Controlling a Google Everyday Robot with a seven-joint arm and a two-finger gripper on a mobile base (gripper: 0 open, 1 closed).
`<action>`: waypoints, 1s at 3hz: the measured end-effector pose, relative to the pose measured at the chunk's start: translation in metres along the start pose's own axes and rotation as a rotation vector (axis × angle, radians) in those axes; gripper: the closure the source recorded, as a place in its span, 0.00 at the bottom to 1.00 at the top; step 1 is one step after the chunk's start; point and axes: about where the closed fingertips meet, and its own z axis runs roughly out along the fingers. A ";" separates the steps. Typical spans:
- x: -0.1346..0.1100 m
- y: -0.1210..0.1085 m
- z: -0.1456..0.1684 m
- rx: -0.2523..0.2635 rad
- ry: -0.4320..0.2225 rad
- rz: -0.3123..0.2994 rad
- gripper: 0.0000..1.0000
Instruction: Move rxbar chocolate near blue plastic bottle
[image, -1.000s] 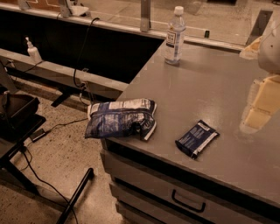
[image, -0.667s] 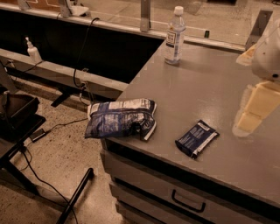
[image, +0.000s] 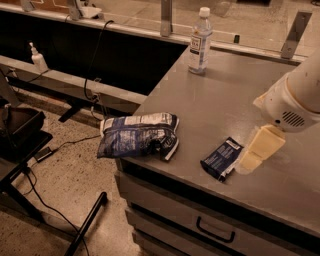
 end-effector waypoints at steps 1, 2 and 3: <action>0.002 0.010 0.023 -0.031 -0.059 0.053 0.00; -0.001 0.021 0.038 -0.047 -0.086 0.073 0.00; -0.001 0.029 0.049 -0.052 -0.089 0.094 0.00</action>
Offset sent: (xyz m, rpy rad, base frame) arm -0.0133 0.0325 -0.0569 0.1542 0.0321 -0.0518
